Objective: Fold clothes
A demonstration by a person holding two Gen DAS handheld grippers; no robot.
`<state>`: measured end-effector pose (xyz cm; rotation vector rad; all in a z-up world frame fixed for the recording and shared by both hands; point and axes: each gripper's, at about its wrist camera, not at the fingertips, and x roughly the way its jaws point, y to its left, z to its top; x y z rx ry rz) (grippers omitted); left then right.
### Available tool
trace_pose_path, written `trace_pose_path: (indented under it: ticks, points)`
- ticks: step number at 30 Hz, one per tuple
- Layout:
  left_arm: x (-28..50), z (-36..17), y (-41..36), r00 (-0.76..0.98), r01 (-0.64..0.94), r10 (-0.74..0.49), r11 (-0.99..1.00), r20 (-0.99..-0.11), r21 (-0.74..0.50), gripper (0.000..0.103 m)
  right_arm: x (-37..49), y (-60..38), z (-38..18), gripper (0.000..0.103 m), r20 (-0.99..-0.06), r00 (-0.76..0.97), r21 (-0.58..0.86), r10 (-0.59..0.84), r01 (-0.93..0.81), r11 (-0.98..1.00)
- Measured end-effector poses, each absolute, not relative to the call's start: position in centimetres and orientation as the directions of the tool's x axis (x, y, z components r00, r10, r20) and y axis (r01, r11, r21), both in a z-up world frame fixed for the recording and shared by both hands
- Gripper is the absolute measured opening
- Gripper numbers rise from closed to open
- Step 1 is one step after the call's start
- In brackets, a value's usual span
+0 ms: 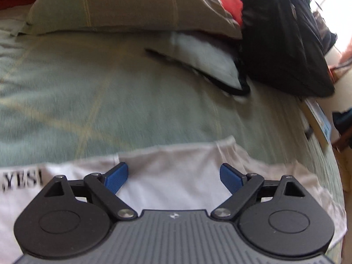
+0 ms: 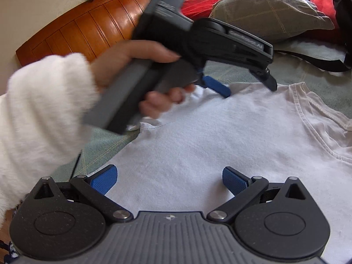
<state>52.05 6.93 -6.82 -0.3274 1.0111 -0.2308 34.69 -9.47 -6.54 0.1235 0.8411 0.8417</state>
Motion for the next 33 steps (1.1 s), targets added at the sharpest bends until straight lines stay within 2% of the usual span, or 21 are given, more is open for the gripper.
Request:
trace_pose_path:
  ticks: [4,10,17,21,25,28,33]
  points:
    - [51.0,-5.0,7.2,0.535,0.037,-0.307,0.939,-0.788,-0.341,0.090,35.0,-9.7,-6.7,0.103,-0.597,0.372,0.428,0.711,-0.602,0.675]
    - [45.2,0.8,8.9,0.585,0.046,-0.212,0.972,-0.783,-0.230,0.090,34.8,-9.9,-6.9,0.103,-0.594,0.378,0.425,0.710,-0.602,0.676]
    - [33.5,6.2,11.8,0.591,-0.006,-0.059,0.997,-0.805,-0.077,0.090,34.3,-9.3,-7.0,0.103,-0.605,0.403,0.377,0.687,-0.615,0.692]
    - [25.9,8.1,13.0,0.601,-0.001,-0.041,0.999,-0.798,-0.052,0.092,33.9,-8.8,-6.7,0.103,-0.618,0.415,0.338,0.667,-0.626,0.703]
    - [20.1,7.8,13.0,0.621,0.061,-0.052,0.998,-0.782,-0.018,0.093,33.9,-8.9,-5.4,0.103,-0.626,0.396,0.362,0.671,-0.615,0.700]
    - [18.8,6.1,12.4,0.636,0.115,-0.075,0.993,-0.768,-0.002,0.094,33.1,-9.5,-2.9,0.103,-0.629,0.441,0.345,0.640,-0.580,0.738]
    - [19.0,2.4,10.5,0.642,0.211,-0.160,0.977,-0.750,-0.029,0.094,28.8,-11.3,0.8,0.103,-0.672,0.546,0.150,0.500,-0.560,0.814]
